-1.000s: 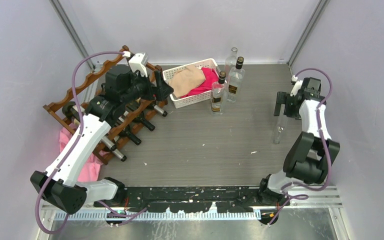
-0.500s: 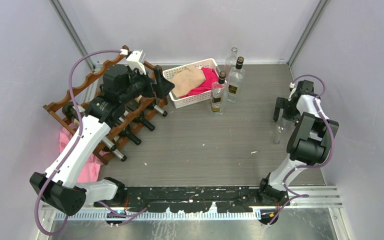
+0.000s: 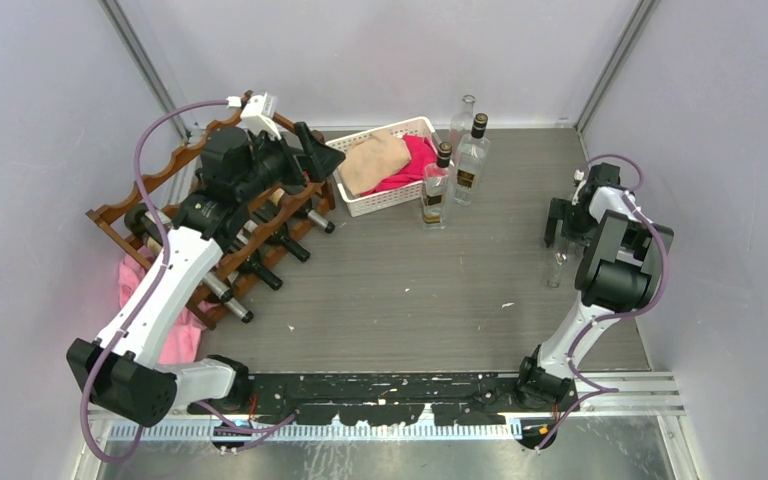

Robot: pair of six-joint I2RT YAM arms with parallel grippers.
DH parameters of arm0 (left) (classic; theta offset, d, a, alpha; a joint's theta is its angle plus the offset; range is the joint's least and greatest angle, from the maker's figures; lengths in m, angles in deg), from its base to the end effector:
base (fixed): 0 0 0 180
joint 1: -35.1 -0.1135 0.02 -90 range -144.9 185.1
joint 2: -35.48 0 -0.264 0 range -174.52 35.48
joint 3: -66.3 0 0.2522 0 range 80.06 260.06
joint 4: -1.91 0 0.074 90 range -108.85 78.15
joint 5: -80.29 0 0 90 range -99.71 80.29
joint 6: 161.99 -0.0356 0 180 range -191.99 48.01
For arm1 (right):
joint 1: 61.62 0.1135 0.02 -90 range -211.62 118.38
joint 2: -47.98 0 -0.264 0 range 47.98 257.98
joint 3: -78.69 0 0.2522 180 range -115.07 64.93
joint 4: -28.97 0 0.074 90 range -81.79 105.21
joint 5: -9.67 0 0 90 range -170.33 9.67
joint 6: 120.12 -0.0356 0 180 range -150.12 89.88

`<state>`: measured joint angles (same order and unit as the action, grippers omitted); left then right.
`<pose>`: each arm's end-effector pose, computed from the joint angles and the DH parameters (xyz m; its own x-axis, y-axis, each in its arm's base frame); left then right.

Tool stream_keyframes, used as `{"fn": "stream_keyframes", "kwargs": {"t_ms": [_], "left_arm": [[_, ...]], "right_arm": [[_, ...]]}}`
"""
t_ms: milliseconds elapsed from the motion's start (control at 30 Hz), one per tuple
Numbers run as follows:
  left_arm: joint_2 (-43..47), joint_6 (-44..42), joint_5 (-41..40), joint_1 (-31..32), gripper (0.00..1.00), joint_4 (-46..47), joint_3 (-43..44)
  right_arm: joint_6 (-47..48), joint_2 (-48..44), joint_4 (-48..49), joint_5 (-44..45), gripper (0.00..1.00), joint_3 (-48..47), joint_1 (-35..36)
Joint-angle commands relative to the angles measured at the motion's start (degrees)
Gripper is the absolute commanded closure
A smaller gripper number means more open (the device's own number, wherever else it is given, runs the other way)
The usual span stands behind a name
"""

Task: Put the wine bottle on the wine rack
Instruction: Pick up the wine bottle from the center of the board.

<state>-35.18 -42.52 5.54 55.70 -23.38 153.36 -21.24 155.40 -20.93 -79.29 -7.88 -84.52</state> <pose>0.2603 -0.1078 0.4171 -0.4126 -0.3520 -0.8402 0.4361 0.7334 -0.5214 0.3414 -0.1449 0.1722 -0.9202 0.2211 -0.3231 0.2556 0.9644 -0.0678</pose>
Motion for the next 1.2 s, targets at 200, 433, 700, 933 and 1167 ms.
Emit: {"fn": "stream_keyframes", "kwargs": {"t_ms": [200, 433, 700, 933, 1167], "left_arm": [[-0.2, 2.4, 0.6, -0.2, 0.01, 6.9, -0.2], [0.3, 2.4, 0.6, -0.2, 0.02, 6.8, -0.6], [0.8, 1.1, 0.8, -0.2, 0.05, 4.3, 0.2], [1.4, 1.3, 1.9, -0.2, 0.07, 3.7, 0.3], [1.2, 3.9, 3.7, -0.2, 0.10, 4.3, 0.1]], "right_arm": [[-0.6, -1.3, 1.5, -0.2, 0.27, -2.3, 0.0], [-0.9, -2.9, 1.3, -2.7, 0.59, -2.3, 0.0], [-1.0, -7.7, 0.7, -5.9, 0.93, -1.3, 0.0], [-1.6, -11.4, -0.7, -10.4, 0.98, -0.5, -0.1], [-3.1, -15.2, -1.8, -14.4, 0.99, 1.1, -0.1]]}}
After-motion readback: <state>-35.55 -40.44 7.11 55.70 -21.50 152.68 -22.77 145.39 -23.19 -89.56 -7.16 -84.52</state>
